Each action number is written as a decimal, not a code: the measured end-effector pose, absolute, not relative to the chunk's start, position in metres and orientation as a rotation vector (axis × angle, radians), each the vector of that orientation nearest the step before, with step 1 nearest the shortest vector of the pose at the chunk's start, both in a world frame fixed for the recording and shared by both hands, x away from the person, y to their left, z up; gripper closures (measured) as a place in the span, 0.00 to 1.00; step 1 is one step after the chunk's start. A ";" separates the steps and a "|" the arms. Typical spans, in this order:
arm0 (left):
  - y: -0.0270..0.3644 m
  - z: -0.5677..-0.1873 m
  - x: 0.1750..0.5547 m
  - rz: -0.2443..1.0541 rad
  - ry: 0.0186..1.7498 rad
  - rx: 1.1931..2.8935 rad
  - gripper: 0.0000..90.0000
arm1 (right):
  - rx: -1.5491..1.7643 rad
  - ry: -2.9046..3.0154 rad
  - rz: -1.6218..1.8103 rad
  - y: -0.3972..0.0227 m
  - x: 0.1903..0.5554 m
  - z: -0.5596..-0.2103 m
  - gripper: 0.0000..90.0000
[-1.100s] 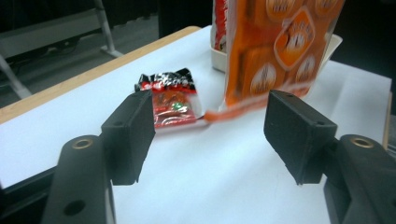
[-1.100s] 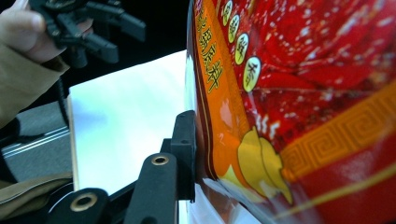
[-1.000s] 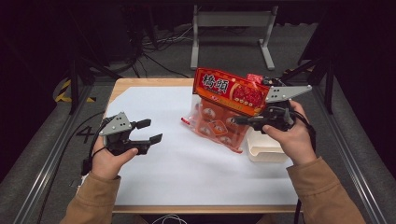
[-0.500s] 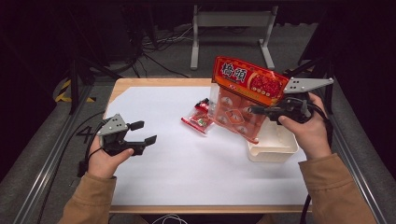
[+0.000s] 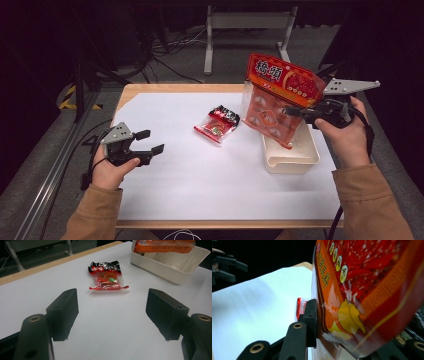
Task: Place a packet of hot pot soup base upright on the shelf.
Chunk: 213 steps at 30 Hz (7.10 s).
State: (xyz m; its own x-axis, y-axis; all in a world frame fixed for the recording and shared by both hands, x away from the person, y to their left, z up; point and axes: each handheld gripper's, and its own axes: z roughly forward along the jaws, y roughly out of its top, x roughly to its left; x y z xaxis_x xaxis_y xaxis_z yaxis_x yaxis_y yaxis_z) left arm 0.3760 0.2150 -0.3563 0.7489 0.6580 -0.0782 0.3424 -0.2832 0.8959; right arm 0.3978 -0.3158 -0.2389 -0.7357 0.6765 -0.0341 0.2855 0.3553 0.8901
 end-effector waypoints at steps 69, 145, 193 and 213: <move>0.215 -0.363 0.382 0.331 0.792 1.876 0.29 | 1.023 2.230 1.277 -0.380 0.407 -0.310 0.79; 0.206 -0.366 0.391 0.305 0.780 1.877 0.28 | 1.071 1.918 1.357 -0.367 0.311 -0.326 0.39; 0.150 -0.389 0.453 0.289 0.778 1.874 0.22 | 0.819 2.206 1.451 -0.272 0.313 -0.363 0.33; 0.125 -0.420 0.492 0.286 0.819 1.841 0.27 | 0.798 2.224 1.468 -0.270 0.313 -0.365 0.33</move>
